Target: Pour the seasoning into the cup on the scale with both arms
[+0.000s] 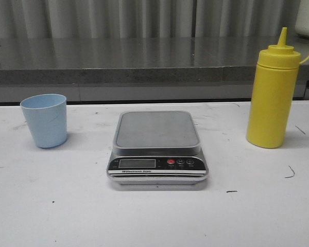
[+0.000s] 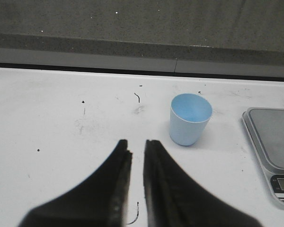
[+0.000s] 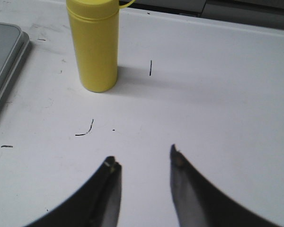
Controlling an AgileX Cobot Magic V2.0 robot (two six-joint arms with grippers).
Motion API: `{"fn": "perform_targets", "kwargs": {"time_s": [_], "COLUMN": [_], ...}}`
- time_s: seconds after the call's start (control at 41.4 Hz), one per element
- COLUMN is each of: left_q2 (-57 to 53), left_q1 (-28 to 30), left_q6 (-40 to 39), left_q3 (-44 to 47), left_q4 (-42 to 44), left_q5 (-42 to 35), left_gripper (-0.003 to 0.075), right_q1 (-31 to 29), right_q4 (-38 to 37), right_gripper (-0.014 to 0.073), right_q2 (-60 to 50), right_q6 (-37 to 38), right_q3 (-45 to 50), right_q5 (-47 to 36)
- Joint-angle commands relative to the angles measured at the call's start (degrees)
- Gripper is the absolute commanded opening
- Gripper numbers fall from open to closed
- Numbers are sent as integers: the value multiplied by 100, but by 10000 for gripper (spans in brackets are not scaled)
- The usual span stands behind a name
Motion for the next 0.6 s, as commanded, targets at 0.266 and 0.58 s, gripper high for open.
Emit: {"fn": "perform_targets", "kwargs": {"time_s": [0.266, 0.58], "left_q2": [1018, 2843], "left_q1": [-249, -780], "left_q6": [227, 227], "left_q3": [-473, -1645], "left_q4": [-101, -111], "left_q5": [-228, 184], "left_gripper": [515, 515], "right_q1": [-20, -20], "right_q4": [-100, -100], "right_gripper": [508, 508], "right_q2": [46, 46], "right_q6": [-69, -69], "right_q3": [-160, -160], "right_q5": [-353, -376]}}
